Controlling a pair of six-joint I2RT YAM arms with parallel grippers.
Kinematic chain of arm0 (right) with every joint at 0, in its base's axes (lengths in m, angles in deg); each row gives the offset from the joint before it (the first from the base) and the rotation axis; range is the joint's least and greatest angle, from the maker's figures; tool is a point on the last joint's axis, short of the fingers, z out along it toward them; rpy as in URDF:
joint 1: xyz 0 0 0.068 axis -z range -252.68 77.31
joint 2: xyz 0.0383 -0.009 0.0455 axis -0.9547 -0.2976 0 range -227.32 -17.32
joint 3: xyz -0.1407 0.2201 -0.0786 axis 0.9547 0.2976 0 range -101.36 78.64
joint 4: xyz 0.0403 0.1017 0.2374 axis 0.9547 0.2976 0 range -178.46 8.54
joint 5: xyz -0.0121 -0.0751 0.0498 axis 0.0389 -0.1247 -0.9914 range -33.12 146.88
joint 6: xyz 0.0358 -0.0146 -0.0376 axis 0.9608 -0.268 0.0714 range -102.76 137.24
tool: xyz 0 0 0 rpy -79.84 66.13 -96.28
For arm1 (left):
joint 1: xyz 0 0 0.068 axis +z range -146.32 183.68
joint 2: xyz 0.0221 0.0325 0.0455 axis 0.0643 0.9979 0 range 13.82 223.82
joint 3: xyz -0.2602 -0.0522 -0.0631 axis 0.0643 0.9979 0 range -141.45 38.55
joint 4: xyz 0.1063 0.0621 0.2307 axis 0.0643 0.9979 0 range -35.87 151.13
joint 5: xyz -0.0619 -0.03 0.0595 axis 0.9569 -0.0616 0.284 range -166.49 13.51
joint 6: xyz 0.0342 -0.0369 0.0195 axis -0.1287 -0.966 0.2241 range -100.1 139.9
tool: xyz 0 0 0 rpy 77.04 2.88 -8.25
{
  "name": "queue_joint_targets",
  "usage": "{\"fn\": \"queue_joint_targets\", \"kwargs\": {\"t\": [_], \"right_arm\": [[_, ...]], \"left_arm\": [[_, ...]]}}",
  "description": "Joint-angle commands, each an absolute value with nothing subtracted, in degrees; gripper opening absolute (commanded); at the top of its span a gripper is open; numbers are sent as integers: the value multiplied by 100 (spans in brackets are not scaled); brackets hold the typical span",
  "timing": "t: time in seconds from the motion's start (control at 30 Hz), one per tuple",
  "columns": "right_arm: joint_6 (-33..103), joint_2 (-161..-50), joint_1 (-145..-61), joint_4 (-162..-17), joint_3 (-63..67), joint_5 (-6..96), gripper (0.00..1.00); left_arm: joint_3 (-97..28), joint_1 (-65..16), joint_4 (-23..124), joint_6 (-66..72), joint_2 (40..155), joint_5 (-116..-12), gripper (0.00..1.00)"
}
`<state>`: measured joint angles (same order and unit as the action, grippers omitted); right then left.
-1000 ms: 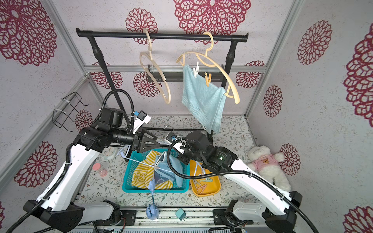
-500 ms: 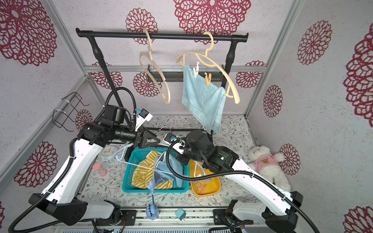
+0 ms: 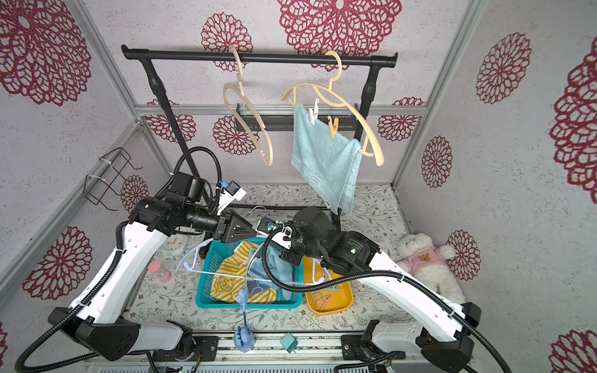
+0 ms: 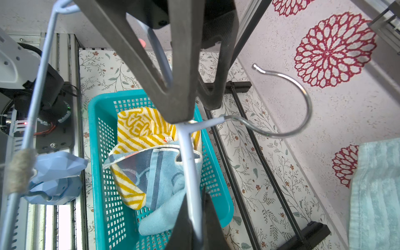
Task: Remove the clothespins securing towels to the hanger
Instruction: Place the hanger on the clothesline.
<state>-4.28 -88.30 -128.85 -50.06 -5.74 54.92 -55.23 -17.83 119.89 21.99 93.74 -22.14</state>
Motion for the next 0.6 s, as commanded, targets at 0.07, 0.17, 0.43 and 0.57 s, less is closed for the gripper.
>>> {"fn": "queue_joint_targets", "kwargs": {"t": [0.07, 0.17, 0.43, 0.57], "right_arm": [[-389, -8885, -12885, -5757, -1091, 5638, 0], [-443, -9007, -12882, -5709, -1209, 5767, 0], [-563, -9214, -12874, -5725, -1428, 6032, 0], [-570, -9196, -12869, -5875, -1429, 6129, 0]], "left_arm": [[-5449, -1933, 12330, 2406, 9398, -2021, 48], [-5378, -1960, 12320, 2407, 9372, -2005, 47], [-5098, -2174, 12225, 2386, 9383, -2102, 67], [-5048, -2265, 12207, 2377, 9436, -2100, 60]]}}
